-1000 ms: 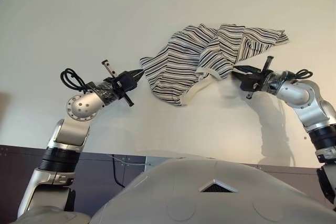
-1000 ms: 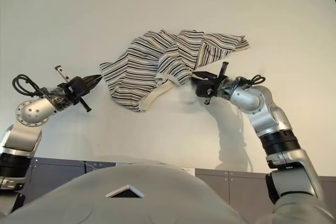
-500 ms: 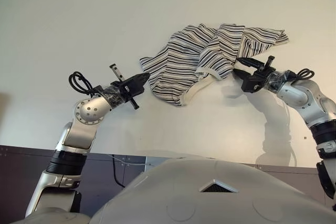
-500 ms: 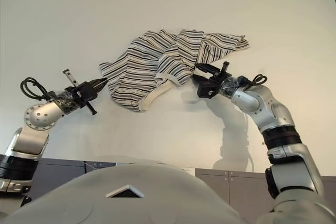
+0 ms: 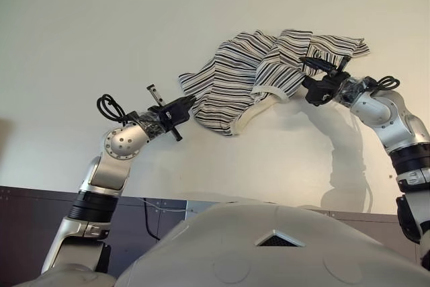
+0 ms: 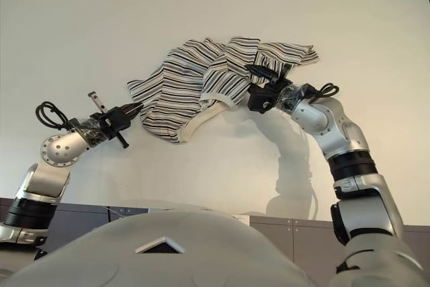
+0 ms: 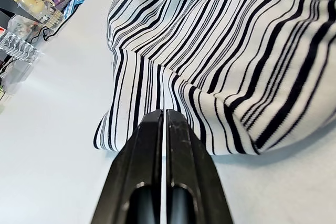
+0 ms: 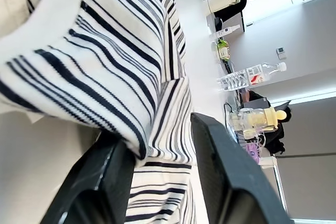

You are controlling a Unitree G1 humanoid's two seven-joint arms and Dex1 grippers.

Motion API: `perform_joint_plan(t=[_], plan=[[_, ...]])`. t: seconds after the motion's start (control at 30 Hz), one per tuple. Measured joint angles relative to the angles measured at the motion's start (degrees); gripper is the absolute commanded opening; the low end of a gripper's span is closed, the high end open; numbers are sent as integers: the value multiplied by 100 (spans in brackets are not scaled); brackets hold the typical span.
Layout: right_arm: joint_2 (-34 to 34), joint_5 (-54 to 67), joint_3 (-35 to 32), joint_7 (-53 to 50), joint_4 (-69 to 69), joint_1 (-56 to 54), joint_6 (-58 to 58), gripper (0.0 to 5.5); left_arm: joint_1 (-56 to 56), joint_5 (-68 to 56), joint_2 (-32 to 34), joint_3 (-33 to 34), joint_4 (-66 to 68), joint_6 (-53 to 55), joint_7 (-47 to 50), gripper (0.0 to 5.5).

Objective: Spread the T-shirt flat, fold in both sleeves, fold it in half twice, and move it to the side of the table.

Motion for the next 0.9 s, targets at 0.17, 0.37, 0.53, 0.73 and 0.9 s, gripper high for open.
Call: perform_joint_plan(t=[0.17, 0.37, 0.53, 0.73, 0.9], plan=[[83, -327, 32, -494, 375, -238, -5, 178, 0, 45, -68, 0, 103, -27, 51, 10], [338, -509, 285, -573, 454, -198, 28, 178, -127, 56, -111, -7, 224, -129, 102, 10], [335, -503, 196, -698, 481, -111, 243, 90, -126, 162, -154, -22, 281, -138, 152, 10], [263, -285, 186, -510, 481, -8, 196, 14, -106, 165, -142, -21, 205, -163, 143, 10], [67, -175, 62, -430, -30, 245, 132, 14, 207, 388, 435, 145, -200, -436, -44, 10]])
